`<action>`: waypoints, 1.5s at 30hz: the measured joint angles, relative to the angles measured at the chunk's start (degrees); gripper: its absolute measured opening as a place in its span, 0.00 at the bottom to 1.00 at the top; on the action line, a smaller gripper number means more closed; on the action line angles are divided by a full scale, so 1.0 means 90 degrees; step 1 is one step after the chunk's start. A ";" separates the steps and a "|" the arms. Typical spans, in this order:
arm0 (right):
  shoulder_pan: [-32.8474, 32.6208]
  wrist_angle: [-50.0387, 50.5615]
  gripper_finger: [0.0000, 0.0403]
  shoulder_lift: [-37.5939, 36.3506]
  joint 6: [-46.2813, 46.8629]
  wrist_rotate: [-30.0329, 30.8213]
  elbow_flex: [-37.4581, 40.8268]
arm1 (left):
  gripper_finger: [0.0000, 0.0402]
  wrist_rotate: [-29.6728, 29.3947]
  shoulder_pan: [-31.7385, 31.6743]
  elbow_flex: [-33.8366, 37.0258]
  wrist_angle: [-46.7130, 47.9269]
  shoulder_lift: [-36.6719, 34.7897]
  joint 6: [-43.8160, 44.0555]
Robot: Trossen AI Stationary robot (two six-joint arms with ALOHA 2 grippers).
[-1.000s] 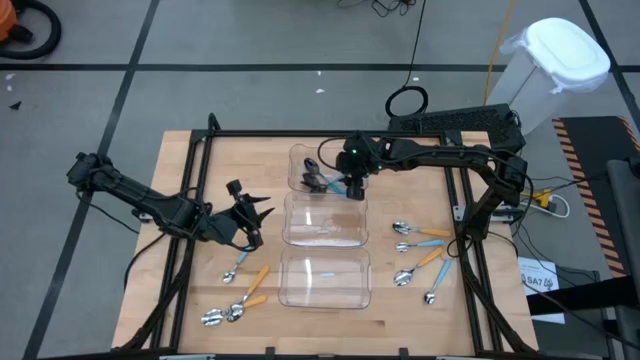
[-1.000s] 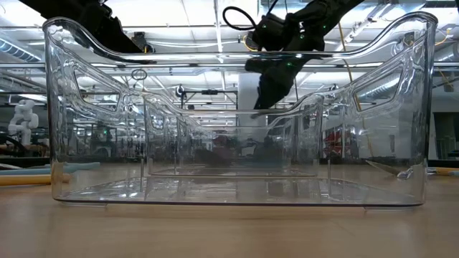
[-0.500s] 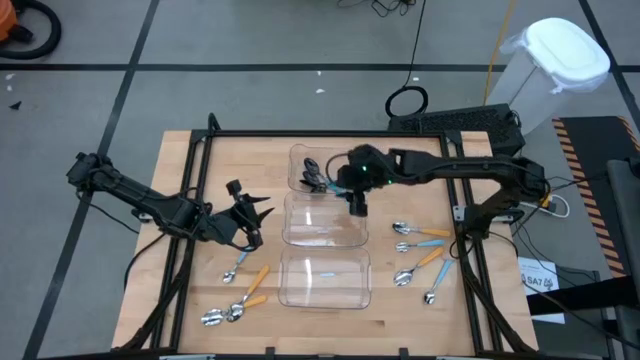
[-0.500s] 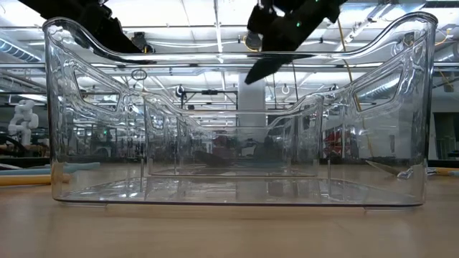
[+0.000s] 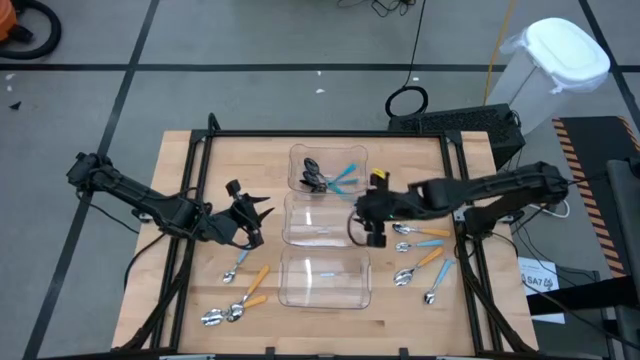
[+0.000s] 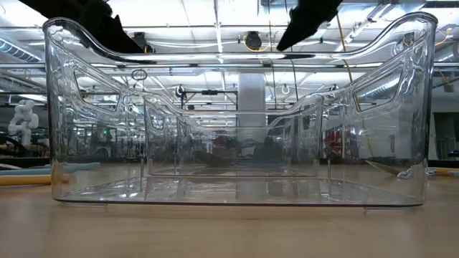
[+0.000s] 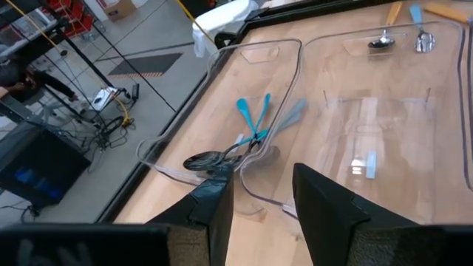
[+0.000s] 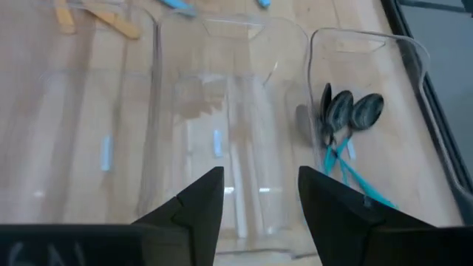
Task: Sort silverware by color (type)
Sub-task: Put the light blue spoon into the middle transparent bin
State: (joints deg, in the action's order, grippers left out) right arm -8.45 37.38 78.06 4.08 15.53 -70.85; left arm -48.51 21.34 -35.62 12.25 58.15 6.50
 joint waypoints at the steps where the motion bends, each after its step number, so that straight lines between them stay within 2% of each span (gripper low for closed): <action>1: -0.0121 0.0078 0.43 -0.0055 0.0169 0.0115 0.0000 | 0.35 0.0000 0.0000 0.0000 0.0000 0.0000 0.0027; 6: -0.0698 0.0625 0.43 -0.0179 0.1199 0.0279 0.0000 | 0.35 0.0045 0.0000 0.0000 -0.0040 0.0002 0.0371; 11: -0.1294 0.0875 0.43 -0.0188 0.2230 0.0272 0.0000 | 0.35 0.0501 0.0000 0.0000 -0.0054 0.0002 0.0513; 16: -0.1862 0.1311 0.43 -0.0187 0.3099 0.0274 0.0000 | 0.35 0.0611 0.0005 0.0000 -0.0041 0.0002 0.0517; 26: -0.3032 0.1993 0.43 -0.0187 0.4252 0.0314 0.0000 | 0.35 0.0950 0.0012 0.0000 -0.0036 0.0002 0.0851; 36: -0.3941 0.2085 0.43 0.0230 0.5003 0.1934 0.0000 | 0.35 0.1575 0.0220 0.0000 0.0158 0.0002 0.1302; 40: -0.4058 0.2061 0.43 0.0622 0.5155 0.2312 0.0000 | 0.35 0.1582 0.0500 0.0000 0.0655 0.0002 0.1458; 45: -0.4075 0.2032 0.43 0.1094 0.5140 0.2450 0.0000 | 0.35 0.1581 0.0781 0.0000 0.1060 0.0002 0.2155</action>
State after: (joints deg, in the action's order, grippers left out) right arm -45.12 55.66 87.91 50.34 37.59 -70.85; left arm -34.28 28.37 -35.62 21.79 58.17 25.90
